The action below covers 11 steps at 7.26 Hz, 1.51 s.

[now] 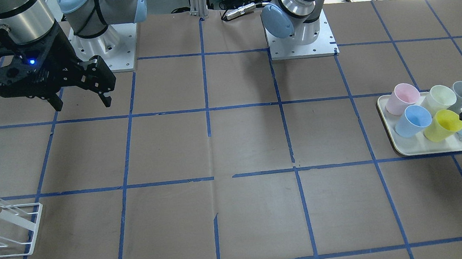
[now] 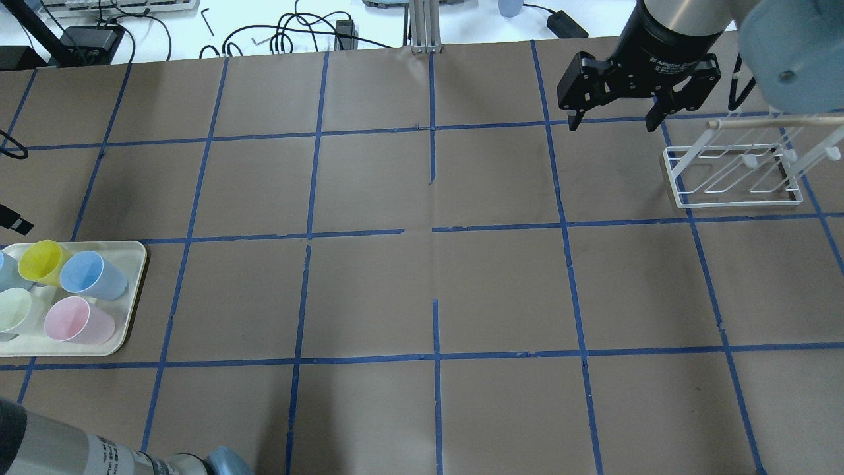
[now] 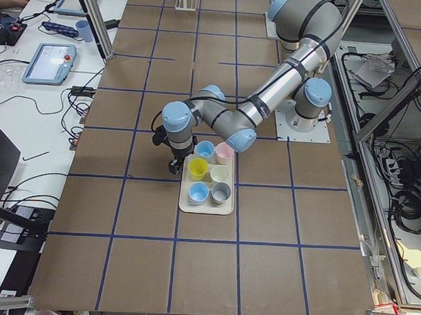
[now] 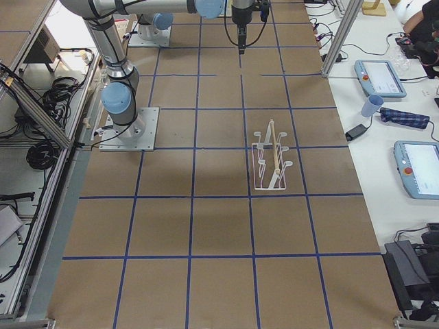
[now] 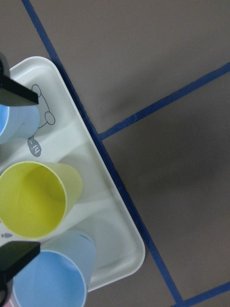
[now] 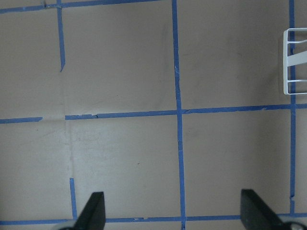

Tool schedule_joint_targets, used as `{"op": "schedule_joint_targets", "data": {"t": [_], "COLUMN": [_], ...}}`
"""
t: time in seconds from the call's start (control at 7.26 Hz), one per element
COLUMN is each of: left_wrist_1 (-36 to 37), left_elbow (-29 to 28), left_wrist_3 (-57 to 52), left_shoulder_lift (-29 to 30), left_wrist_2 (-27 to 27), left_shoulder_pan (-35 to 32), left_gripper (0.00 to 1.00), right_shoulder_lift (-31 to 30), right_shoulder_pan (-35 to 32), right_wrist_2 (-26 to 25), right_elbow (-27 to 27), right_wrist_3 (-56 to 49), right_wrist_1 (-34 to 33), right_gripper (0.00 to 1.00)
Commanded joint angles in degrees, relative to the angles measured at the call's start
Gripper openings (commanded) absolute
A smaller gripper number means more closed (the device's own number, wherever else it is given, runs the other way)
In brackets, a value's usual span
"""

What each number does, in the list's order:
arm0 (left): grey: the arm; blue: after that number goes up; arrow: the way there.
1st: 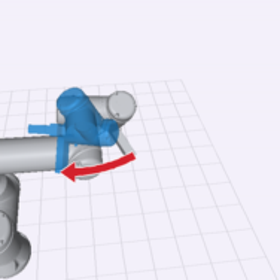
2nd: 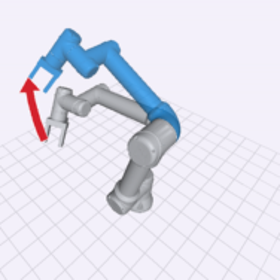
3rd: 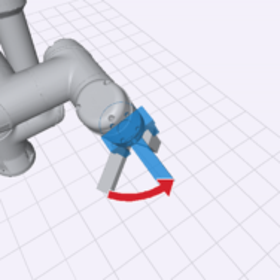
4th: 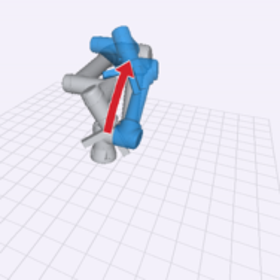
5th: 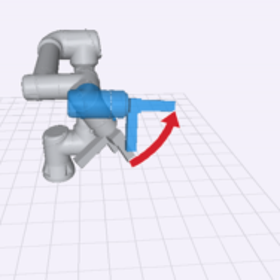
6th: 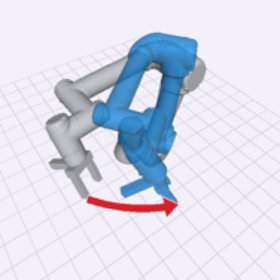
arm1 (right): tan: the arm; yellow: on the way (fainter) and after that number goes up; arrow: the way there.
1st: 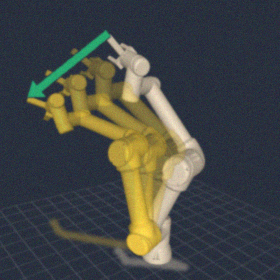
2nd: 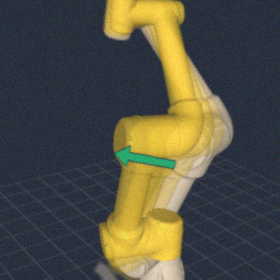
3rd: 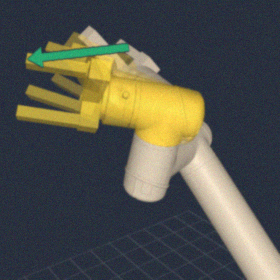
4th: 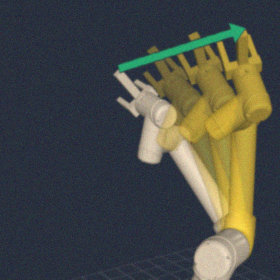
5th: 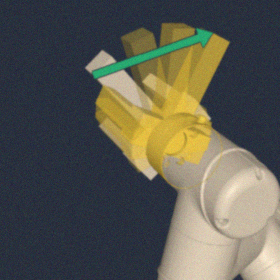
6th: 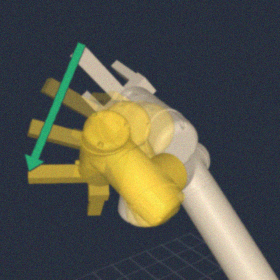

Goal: Transfer IKEA cup to right arm and place on rack

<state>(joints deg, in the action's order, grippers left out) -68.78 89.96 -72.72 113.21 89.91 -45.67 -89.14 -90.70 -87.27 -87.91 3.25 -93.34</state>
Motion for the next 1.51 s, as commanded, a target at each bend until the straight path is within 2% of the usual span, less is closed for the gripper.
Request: {"op": "schedule_joint_targets", "data": {"t": [0.0, 0.28, 0.55, 0.96, 1.24, 1.38], "left_wrist_1": [4.18, 5.67, 9.78, 9.72, 9.37, 9.20], "left_elbow": [2.31, 4.60, 5.92, 6.01, 6.54, 6.63], "left_wrist_3": [-2.87, -2.96, -3.13, -3.66, -3.66, -3.57], "left_shoulder_lift": [1.75, 1.49, 2.10, 3.59, 3.77, 3.68], "left_wrist_2": [0.09, 0.18, 2.45, 2.02, 1.85, 1.93], "left_shoulder_pan": [0.41, 0.50, 0.67, 3.12, 3.04, 2.87], "left_gripper": [1.00, 1.00, 1.00, 0.97, 0.85, 0.71], "right_shoulder_lift": [-0.07, 0.02, 0.02, 0.02, 0.02, 0.02], "right_shoulder_pan": [0.00, 0.00, 0.00, 0.00, 0.00, 0.00], "right_wrist_2": [0.00, 0.00, 0.00, 0.00, 0.00, 0.00], "right_elbow": [-0.07, 0.11, 0.11, 0.11, 0.11, 0.11], "right_wrist_3": [0.00, 0.00, 0.00, 0.00, 0.00, 0.00], "right_wrist_1": [0.00, 0.00, 0.00, 0.00, 0.00, 0.00], "right_gripper": [1.00, 1.00, 1.00, 1.00, 1.00, 1.00]}}
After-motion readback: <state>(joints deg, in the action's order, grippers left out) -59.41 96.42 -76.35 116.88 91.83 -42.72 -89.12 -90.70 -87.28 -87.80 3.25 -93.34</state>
